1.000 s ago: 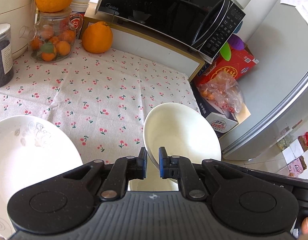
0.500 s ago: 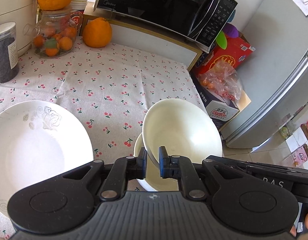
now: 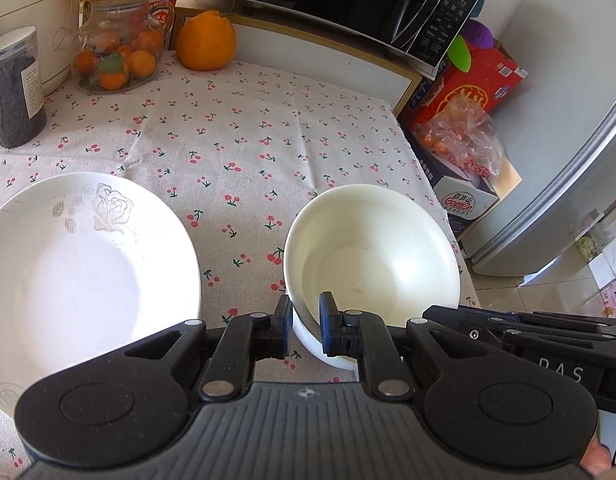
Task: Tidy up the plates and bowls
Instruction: 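Carry the white bowls with both tools toward the rose-print plate stack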
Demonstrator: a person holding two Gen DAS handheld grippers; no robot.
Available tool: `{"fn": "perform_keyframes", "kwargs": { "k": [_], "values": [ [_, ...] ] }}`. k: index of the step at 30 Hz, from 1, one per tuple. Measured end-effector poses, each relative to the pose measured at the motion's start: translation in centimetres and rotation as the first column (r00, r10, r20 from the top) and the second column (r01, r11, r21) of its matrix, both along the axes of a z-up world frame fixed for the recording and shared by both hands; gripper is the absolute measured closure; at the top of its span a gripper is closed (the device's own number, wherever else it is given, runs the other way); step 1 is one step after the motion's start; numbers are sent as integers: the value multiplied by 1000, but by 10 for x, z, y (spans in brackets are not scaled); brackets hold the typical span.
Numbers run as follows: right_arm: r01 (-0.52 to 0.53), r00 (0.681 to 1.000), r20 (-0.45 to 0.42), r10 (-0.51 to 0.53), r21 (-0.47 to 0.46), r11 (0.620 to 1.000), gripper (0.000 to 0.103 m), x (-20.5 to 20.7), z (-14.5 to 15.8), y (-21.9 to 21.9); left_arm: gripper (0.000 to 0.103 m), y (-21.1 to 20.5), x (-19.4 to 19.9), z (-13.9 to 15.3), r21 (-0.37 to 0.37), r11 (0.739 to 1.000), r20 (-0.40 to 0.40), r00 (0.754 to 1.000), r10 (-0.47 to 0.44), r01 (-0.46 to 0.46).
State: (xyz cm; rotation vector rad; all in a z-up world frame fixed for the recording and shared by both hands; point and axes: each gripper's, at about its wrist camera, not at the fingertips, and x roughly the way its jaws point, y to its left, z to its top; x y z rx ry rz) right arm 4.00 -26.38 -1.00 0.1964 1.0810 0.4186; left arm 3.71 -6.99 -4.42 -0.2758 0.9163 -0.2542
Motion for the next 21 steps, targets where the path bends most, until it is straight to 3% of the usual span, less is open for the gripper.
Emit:
{"fn": "perform_keyframes", "kwargs": {
  "k": [10, 16, 21],
  "values": [
    [-3, 1000, -6, 3, -7, 1000, 84, 1, 0, 1, 90, 1, 1, -3, -11, 1000, -18, 1000, -6, 6],
    [4, 1000, -7, -4, -22, 1000, 84, 1, 0, 0, 81, -1, 3, -1, -7, 1000, -7, 1000, -7, 7],
    [32, 999, -1, -32, -22, 999, 79, 3, 1, -6, 80, 1, 3, -2, -13, 1000, -11, 1000, 1, -1]
  ]
}}
